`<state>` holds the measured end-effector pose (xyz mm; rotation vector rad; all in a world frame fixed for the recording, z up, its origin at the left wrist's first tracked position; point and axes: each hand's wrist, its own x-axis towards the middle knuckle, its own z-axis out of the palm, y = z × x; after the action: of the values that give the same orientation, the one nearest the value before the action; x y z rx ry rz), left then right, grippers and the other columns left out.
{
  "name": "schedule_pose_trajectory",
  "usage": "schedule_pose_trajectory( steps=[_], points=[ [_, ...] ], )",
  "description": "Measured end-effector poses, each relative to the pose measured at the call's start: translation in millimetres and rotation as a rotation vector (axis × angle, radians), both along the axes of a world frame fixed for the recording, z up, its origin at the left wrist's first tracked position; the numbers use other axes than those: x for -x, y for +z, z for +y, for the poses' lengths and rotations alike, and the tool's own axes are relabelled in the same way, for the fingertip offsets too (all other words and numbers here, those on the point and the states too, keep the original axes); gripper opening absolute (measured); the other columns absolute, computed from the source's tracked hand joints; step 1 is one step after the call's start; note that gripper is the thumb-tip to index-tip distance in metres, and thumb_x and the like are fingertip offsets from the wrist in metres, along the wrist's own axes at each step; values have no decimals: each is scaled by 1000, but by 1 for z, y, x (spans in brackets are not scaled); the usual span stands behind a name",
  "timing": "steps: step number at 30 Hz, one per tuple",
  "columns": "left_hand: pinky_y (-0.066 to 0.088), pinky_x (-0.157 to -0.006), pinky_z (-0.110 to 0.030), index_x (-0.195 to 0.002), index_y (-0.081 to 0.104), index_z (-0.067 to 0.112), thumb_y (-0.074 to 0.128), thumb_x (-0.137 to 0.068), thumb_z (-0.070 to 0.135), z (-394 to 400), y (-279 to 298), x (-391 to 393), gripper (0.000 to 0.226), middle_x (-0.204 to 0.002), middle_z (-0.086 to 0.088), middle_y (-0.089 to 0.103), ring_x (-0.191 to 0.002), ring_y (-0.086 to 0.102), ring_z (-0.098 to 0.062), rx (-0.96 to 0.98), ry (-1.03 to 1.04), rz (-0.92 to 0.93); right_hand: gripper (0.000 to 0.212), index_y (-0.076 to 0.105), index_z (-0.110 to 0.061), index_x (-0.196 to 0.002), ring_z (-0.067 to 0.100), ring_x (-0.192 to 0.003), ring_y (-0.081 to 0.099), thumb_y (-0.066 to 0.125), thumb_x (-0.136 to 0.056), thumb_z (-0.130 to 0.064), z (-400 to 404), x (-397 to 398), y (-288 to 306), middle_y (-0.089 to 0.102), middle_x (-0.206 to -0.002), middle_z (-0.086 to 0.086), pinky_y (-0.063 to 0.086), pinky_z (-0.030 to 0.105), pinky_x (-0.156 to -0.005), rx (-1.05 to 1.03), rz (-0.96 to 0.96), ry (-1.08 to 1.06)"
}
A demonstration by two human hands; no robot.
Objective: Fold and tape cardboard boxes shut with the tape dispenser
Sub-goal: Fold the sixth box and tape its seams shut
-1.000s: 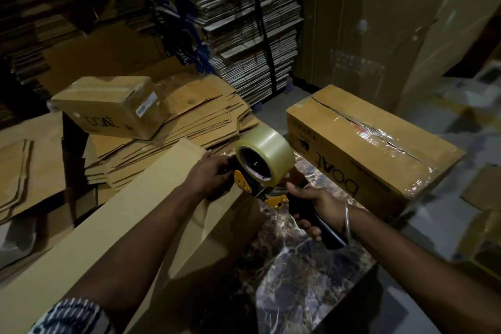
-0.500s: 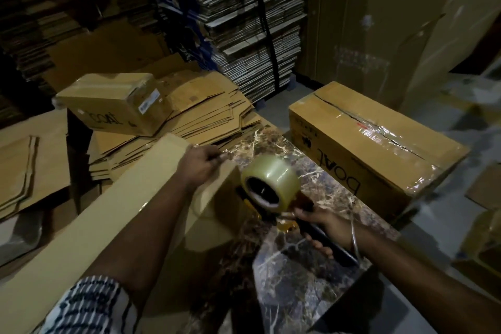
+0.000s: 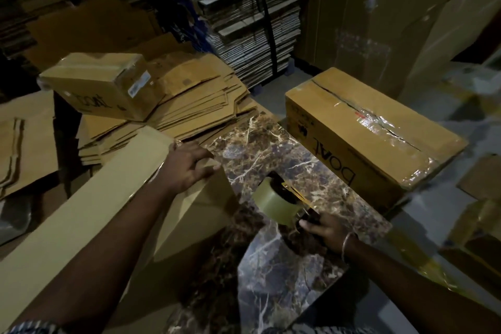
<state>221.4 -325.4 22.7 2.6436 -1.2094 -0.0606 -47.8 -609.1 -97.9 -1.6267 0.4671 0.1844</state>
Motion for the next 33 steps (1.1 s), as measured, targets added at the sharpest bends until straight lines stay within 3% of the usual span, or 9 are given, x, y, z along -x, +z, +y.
schedule_pose_trajectory(
  steps=[2,5,7,11,15,18,24,28,33],
  points=[
    [18,-110,-59,-114,69,31,29,-80,88,-4,2,11,77,-125,6,66,-134,44,-20,2,12,21,30,67,-37,-63,-5,-57,58,67,-68,-66,-9,-11,-4,60,-51,-22,38,13,-57,254,27,92],
    [13,-114,-59,-113,71,32,31,-82,83,-10,1,29,71,-128,9,66,-141,40,-20,40,20,54,65,67,-38,-79,13,-73,67,47,-59,-97,-21,-27,-23,66,-67,-14,43,26,-64,467,-11,159],
    [11,-116,-62,-112,72,33,35,-89,70,-12,-2,42,57,-128,10,66,-142,39,-18,82,26,88,84,71,-30,-94,21,-76,66,37,-60,-99,-25,-36,-32,67,-73,-4,44,30,-64,614,15,228],
    [19,-114,-56,-111,67,32,37,-95,60,-18,-4,64,44,-116,11,66,-127,52,-14,125,8,81,93,65,-25,-113,23,-79,65,36,-62,-98,-27,-50,-32,65,-79,0,45,32,-63,758,50,294],
    [15,-115,-50,-108,70,29,44,-94,60,-18,-9,81,43,-119,11,69,-141,43,-15,181,11,100,56,62,-26,-121,27,-95,66,62,-85,-68,-26,-58,-35,71,-103,5,40,30,-66,857,33,301],
    [12,-116,-50,-102,72,30,52,-94,57,-20,-10,92,34,-125,15,67,-143,40,-13,243,-2,138,58,58,-21,-128,31,-103,65,64,-88,-63,-27,-63,-40,69,-112,9,47,32,-73,886,41,352],
    [37,-96,-50,-93,77,27,62,-92,48,-26,-9,101,26,-106,11,63,-116,54,-9,300,-5,58,61,59,-30,-123,29,-100,68,62,-78,-71,-27,-62,-58,70,-111,4,53,34,-76,774,85,329],
    [30,-106,-46,-91,77,24,64,-90,50,-27,-10,103,29,-100,13,68,-116,55,-4,314,39,108,49,60,-27,-124,30,-105,65,70,-84,-53,-27,-64,-63,69,-118,5,51,35,-77,785,96,328],
    [17,-116,-37,-88,78,27,75,-81,46,-27,-7,111,21,-102,13,73,-121,59,-6,425,87,221,48,67,-24,-112,30,-102,64,66,-81,-61,-30,-71,-67,68,-109,7,52,36,-76,850,83,369]
  ],
)
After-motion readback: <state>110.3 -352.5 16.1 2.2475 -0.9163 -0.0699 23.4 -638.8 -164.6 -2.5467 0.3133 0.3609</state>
